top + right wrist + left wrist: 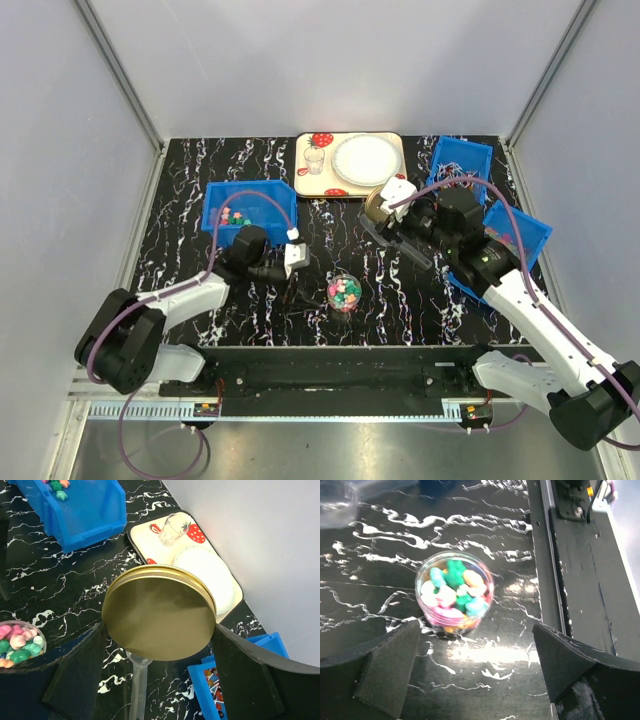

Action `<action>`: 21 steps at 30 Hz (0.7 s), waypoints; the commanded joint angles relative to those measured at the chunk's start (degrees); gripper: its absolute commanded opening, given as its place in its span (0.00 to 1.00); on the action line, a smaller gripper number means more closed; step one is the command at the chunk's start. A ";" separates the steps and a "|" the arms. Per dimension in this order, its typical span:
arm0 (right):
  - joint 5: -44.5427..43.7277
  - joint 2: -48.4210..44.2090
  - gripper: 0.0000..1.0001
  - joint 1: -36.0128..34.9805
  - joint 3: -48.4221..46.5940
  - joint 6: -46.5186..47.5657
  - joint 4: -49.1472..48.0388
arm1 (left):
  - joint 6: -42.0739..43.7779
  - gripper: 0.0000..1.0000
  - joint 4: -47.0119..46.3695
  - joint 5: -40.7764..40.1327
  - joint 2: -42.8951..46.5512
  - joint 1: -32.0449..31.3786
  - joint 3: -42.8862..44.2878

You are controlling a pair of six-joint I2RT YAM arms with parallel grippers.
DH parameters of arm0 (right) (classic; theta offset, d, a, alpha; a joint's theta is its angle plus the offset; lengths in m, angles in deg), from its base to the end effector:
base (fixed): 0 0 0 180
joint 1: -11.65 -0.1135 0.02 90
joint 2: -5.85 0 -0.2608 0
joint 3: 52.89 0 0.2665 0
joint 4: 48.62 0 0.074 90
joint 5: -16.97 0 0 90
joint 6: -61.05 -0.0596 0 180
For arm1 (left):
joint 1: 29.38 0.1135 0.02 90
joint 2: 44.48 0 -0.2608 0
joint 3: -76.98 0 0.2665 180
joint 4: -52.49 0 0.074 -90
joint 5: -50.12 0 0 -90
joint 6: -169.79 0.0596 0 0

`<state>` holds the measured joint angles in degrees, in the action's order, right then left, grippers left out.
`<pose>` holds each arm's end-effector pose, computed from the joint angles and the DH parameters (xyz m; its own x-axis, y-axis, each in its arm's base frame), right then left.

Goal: Pack the candies
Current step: Move the packing bottle to the center of the board.

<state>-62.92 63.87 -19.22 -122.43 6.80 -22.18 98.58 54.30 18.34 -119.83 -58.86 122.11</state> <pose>0.2274 0.1481 0.3538 0.2008 -0.5501 -0.8106 -0.6572 0.5380 -0.5279 0.2133 -0.1788 0.1758 -0.1515 0.2805 -0.9478 0.9880 0.0142 -0.1538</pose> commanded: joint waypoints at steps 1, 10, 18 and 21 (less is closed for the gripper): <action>3.07 -1.24 0.73 0.55 -0.51 -1.56 0.10 | 3.98 0.99 -13.30 -0.30 0.21 -1.28 -5.65; 4.48 0.69 0.73 0.73 -3.14 -1.29 2.82 | 0.74 0.99 -32.90 -5.04 -7.95 -3.75 -12.17; 6.86 2.27 0.73 1.87 -5.25 -1.38 5.90 | -9.02 0.99 -52.32 -10.93 -20.08 -4.63 -12.79; 7.29 2.01 0.73 1.87 -5.43 -1.29 6.43 | -13.24 0.99 -56.45 -11.11 -25.01 -4.80 -11.29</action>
<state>-57.37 66.48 -17.84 -125.14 6.08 -16.11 91.04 11.50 9.59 -140.62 -63.19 109.85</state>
